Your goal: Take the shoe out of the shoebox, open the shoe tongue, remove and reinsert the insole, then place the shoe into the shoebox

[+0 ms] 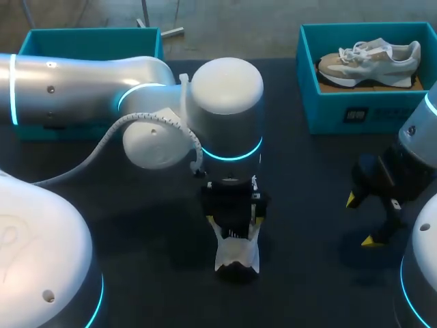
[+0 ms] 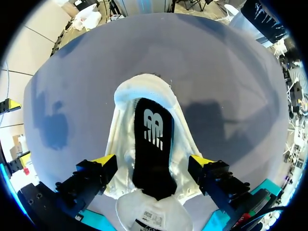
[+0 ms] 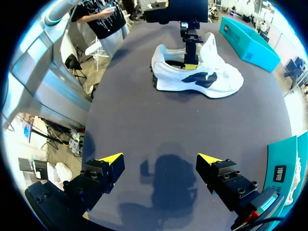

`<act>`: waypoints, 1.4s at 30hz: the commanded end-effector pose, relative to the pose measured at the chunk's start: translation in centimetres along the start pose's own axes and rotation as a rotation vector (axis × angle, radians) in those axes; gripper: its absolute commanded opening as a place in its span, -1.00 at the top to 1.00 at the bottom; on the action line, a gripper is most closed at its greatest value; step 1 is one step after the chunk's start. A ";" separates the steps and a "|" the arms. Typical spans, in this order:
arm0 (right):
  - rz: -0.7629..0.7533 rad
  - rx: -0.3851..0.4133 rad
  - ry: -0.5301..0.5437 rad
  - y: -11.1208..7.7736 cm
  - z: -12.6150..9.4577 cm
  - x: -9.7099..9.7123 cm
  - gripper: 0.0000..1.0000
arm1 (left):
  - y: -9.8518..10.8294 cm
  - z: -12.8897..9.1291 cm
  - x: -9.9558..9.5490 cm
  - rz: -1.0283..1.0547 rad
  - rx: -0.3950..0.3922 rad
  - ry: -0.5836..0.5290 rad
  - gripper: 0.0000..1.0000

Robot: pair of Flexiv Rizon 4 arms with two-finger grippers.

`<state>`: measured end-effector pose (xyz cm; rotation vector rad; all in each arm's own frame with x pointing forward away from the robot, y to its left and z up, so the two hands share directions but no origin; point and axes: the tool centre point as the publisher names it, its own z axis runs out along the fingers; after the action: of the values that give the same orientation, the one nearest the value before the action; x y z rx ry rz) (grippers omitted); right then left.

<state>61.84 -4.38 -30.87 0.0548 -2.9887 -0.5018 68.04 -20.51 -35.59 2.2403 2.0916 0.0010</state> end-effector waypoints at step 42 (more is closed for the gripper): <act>0.000 0.002 -0.002 0.0 0.1 0.1 -1.00 | 7.0 -7.3 2.5 -0.031 -0.136 -0.004 -1.00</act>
<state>61.84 -4.38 -30.87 0.0548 -2.9887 -0.5018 74.69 -19.04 -29.30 2.1372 2.0595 0.1363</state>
